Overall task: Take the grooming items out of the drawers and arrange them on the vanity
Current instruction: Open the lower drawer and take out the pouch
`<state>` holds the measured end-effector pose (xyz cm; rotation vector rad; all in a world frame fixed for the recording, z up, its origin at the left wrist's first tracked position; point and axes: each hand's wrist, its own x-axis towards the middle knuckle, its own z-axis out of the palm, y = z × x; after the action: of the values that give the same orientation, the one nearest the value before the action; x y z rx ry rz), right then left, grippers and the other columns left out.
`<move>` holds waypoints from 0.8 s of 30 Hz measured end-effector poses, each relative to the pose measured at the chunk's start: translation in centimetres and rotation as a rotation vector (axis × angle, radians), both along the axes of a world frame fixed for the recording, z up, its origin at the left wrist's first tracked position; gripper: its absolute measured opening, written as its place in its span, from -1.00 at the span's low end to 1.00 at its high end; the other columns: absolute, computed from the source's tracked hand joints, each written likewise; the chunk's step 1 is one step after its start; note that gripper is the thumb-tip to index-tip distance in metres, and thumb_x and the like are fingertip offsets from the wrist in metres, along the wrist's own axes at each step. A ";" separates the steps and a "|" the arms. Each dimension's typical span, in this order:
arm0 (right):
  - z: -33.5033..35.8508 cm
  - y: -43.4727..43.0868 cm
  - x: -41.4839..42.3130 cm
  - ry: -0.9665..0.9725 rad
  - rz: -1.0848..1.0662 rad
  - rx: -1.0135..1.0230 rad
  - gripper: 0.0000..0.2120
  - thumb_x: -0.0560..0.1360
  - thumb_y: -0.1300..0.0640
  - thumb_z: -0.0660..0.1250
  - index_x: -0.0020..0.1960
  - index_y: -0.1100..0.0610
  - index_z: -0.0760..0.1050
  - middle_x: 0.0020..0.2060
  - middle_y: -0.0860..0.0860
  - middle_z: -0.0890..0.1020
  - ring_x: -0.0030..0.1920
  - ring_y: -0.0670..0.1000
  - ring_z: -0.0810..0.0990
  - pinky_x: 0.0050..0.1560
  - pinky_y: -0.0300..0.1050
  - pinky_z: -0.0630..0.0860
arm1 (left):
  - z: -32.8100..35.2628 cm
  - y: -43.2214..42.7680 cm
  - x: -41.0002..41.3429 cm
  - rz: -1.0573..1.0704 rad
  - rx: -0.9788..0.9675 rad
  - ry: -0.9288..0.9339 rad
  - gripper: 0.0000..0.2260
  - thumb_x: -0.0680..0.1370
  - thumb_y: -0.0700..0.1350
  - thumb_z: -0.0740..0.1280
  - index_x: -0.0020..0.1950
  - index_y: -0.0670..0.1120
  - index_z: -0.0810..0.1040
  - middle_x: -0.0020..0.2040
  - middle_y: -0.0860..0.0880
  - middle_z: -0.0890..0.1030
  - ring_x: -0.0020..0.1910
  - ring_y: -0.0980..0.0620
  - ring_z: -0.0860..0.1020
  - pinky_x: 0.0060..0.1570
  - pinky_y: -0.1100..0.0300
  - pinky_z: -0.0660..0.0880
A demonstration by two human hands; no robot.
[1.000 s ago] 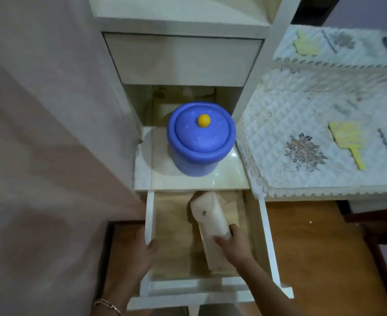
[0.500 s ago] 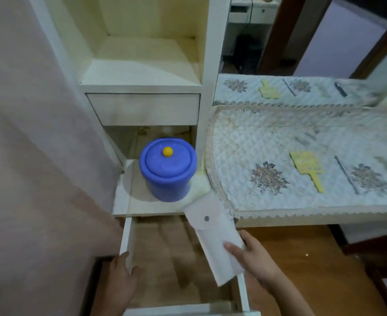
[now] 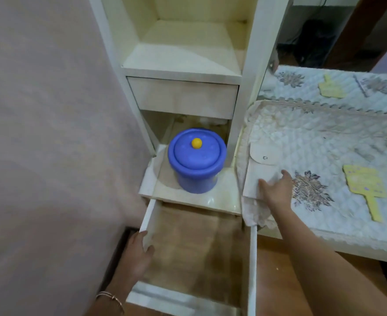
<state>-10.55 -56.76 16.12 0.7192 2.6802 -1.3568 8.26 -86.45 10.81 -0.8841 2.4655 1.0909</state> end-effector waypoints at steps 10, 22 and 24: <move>-2.2 -0.6 2.1 -0.014 0.377 0.459 -0.45 0.51 -0.05 0.23 0.41 0.11 0.18 0.47 0.21 0.11 0.44 0.23 0.09 0.42 0.14 0.15 | -0.2 0.5 0.1 0.014 0.006 0.018 -0.57 0.51 -0.27 0.24 0.38 -0.18 0.29 0.43 -0.18 0.26 0.36 -0.13 0.32 0.31 0.09 0.25; -3.6 -2.0 15.0 0.268 0.505 0.450 -0.65 0.32 0.26 0.47 0.10 0.22 0.55 0.05 0.18 0.61 0.05 0.24 0.58 0.02 0.10 0.52 | -0.4 -1.7 4.4 -0.153 -0.022 0.143 -0.61 0.51 -0.24 0.27 0.34 -0.16 0.35 0.41 -0.12 0.33 0.38 -0.06 0.32 0.36 0.09 0.25; -5.2 -3.0 20.4 0.152 0.612 0.466 -0.63 0.25 0.20 0.53 0.05 0.16 0.58 -0.02 0.10 0.65 -0.04 0.15 0.63 -0.07 0.00 0.56 | -0.6 -2.4 6.1 -0.226 -0.036 0.179 -0.56 0.51 -0.22 0.29 0.37 -0.16 0.31 0.42 -0.11 0.32 0.33 0.02 0.34 0.30 0.17 0.27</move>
<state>9.85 -59.72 10.93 -0.2146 2.9838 -0.6696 14.37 -88.87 10.21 -0.5189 2.6584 1.0903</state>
